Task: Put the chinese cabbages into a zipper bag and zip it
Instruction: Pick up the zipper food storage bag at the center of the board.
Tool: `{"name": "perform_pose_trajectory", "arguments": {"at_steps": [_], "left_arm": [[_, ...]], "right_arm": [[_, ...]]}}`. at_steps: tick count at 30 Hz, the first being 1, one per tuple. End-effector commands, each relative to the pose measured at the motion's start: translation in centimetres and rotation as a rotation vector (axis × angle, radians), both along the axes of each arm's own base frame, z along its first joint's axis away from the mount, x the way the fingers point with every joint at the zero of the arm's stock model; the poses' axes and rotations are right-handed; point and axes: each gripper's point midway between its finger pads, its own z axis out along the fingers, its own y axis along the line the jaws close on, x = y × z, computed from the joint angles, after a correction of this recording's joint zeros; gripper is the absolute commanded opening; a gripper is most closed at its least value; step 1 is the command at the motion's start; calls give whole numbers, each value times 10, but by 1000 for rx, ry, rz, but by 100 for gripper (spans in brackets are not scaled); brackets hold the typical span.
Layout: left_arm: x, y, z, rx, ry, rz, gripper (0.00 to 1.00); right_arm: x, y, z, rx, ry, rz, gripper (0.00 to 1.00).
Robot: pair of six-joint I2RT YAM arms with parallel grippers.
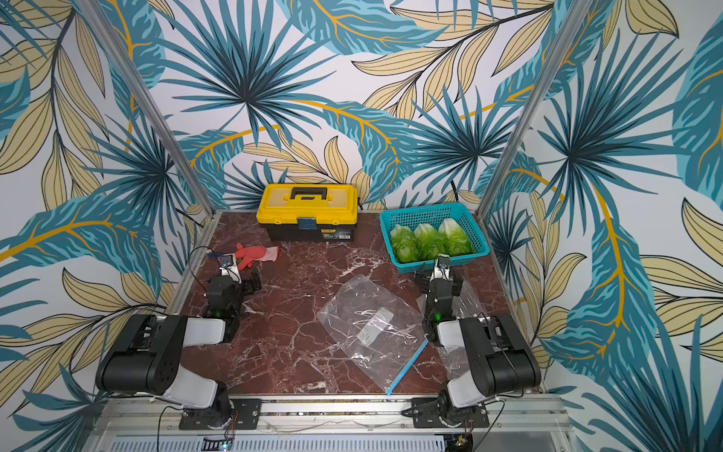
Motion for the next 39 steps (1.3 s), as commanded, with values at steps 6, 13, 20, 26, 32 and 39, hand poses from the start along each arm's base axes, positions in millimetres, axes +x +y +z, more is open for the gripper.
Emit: {"name": "perform_pose_trajectory", "arguments": {"at_steps": [6,13,20,26,32,39], "left_arm": [[7,-5,7,8,-20,-30,99],[7,-5,7,9,-21,-30,99],[7,-5,7,8,-21,-32,99],[8,-5,7,-2,-22,-40,99],[3,-18,33,70,-67,-60,99],[-25,-8,57,52,14,165,99]], "right_arm": [[-3,-3,-9,-10,28,-12,99],[-3,-3,-9,-9,29,-12,99],[-3,-2,-9,-9,30,-11,99],[0,-4,-11,0,45,-10,99],[-21,-5,26,-28,-14,-40,99],[-72,-16,78,158,124,-221,99]]}}
